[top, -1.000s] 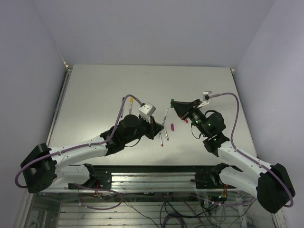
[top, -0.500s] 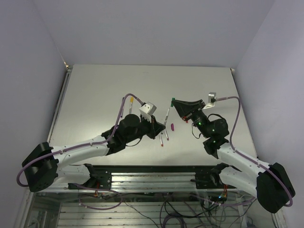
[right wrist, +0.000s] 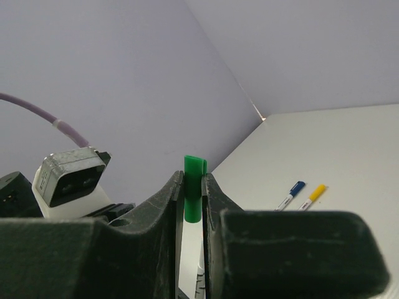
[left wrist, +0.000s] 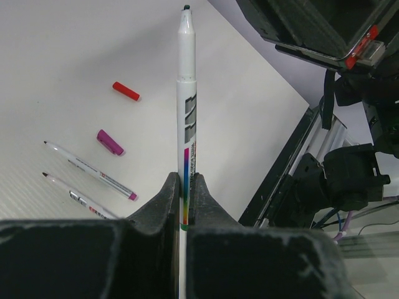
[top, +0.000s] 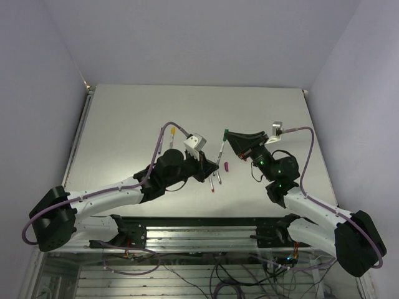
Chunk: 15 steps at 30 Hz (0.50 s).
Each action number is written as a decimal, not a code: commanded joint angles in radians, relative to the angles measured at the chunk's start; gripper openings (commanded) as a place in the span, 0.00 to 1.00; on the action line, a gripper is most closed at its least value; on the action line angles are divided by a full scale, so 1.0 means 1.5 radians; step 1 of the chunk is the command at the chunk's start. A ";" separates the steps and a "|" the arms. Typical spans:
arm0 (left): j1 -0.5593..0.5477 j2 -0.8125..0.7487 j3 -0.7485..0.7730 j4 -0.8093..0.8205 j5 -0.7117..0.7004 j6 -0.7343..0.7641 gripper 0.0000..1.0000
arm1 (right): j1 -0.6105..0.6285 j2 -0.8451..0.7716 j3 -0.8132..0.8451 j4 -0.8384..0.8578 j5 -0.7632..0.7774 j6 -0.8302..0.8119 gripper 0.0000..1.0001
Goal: Insert the pens into the pen caps
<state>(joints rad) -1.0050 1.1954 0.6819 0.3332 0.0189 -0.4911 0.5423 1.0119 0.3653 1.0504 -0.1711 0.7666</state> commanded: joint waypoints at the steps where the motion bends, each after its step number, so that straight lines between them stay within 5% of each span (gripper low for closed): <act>1: -0.003 0.004 0.022 0.036 0.022 -0.007 0.07 | -0.002 0.001 -0.006 0.023 -0.006 -0.009 0.00; 15: -0.003 -0.006 0.019 0.040 0.018 -0.007 0.07 | -0.002 -0.011 -0.012 0.004 0.002 -0.023 0.00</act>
<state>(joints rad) -1.0050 1.1976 0.6819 0.3431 0.0284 -0.4953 0.5423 1.0122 0.3634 1.0477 -0.1711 0.7547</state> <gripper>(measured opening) 0.103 0.137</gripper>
